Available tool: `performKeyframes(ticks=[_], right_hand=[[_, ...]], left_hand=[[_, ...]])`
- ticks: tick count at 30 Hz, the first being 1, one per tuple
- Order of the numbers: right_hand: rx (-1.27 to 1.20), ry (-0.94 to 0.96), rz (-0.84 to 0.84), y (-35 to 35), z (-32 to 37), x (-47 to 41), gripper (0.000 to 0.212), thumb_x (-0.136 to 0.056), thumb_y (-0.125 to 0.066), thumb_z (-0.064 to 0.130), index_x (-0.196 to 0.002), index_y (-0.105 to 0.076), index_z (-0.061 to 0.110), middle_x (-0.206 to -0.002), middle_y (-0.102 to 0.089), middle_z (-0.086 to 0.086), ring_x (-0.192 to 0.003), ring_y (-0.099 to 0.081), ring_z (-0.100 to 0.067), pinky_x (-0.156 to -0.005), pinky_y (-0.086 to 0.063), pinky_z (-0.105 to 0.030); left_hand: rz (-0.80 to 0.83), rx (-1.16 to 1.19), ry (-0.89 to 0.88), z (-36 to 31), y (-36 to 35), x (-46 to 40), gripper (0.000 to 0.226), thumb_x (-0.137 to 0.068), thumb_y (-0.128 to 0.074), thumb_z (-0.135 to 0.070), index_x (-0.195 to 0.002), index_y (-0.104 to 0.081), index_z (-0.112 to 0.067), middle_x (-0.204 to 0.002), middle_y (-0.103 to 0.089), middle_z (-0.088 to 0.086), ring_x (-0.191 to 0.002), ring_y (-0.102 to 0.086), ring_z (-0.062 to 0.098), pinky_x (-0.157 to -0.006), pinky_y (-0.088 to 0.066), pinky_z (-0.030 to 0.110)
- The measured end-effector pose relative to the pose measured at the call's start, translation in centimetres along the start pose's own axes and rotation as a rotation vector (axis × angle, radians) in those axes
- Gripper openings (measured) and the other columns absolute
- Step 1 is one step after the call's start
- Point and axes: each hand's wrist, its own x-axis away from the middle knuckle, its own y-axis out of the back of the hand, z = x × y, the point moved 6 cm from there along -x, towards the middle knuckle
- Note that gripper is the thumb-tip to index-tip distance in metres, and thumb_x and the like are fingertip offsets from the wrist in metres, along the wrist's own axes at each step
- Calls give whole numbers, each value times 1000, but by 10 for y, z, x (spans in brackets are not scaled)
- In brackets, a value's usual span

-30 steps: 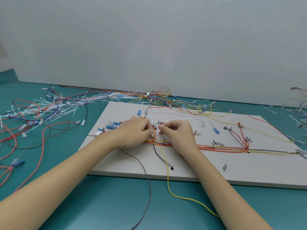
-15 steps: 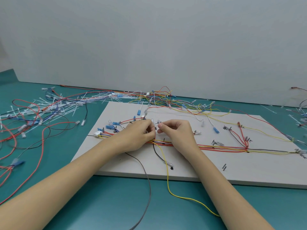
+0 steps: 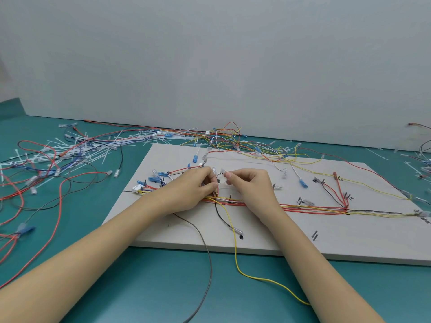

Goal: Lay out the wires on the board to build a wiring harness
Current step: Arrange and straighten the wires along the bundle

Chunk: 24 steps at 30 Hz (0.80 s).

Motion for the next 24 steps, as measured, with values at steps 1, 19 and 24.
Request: performKeyframes(ticks=[1,19,24], right_hand=[[-1,-3,-3,0,0,0,16,-90,-68,17,-82,-76,7,-61,-64,12,-50,-51,7,-53,-34,-6],[-16,-37,86,-1,-1,0,13,-89,-69,15,-82,-75,6,-72,-69,1,-56,-53,9,-56,-36,-5],[14,-51,68,0,-3,0,15,-90,-68,16,-81,-75,6,-65,-65,6,-50,-50,7,-52,-33,-5]], left_hand=[[-2,-12,-5,0,0,0,11,-98,-50,-30,-87,-53,-31,-79,-56,-12,-68,-50,-1,-58,-35,13],[-96,544,12,3,12,-1,14,-82,-70,5,-87,-63,-7,-71,-72,12,-62,-70,17,-63,-56,23],[-97,540,53,7,12,-1,15,-83,-72,-3,-88,-61,-13,-67,-72,-1,-63,-66,8,-61,-52,20]])
